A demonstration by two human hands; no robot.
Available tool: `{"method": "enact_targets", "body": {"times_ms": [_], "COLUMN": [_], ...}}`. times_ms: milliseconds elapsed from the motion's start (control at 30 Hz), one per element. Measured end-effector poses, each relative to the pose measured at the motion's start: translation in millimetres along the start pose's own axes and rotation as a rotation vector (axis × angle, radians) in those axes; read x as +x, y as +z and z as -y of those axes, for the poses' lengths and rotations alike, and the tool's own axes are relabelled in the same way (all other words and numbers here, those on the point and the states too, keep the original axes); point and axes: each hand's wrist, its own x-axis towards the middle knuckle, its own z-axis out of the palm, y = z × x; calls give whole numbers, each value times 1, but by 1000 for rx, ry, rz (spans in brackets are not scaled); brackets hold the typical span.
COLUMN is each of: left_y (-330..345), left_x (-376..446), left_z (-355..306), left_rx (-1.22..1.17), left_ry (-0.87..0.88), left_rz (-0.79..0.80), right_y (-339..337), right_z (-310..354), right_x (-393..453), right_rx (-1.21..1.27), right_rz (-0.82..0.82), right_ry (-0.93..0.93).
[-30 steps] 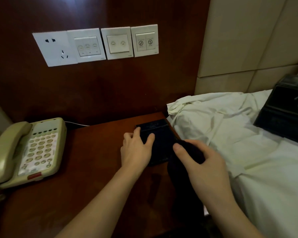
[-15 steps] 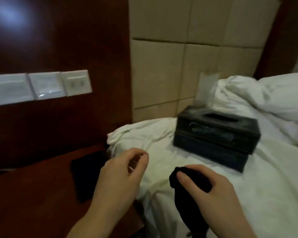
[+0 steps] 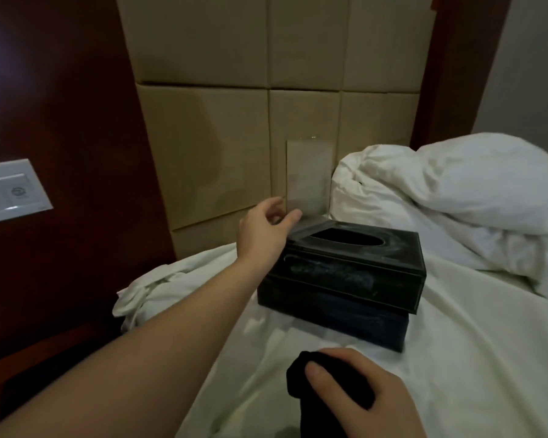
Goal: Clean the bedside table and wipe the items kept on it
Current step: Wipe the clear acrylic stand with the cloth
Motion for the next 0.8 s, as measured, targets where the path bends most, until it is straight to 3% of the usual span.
{"method": "enact_targets", "body": {"times_ms": [233, 433, 667, 800], "left_y": [7, -40, -136, -185], "left_x": [3, -69, -211, -291], "left_z": [-1, -11, 26, 42], "left_rx": [40, -74, -102, -92], "left_ry": [129, 230, -15, -136], "left_rz": [6, -31, -81, -147], "right_y": [0, 4, 43, 89], "right_z": [-8, 2, 24, 28], "right_x": [-3, -12, -53, -89], "right_rx": [44, 84, 76, 90], "right_rz": [-38, -137, -87, 117], "right_ry": [-36, -189, -321, -273]}}
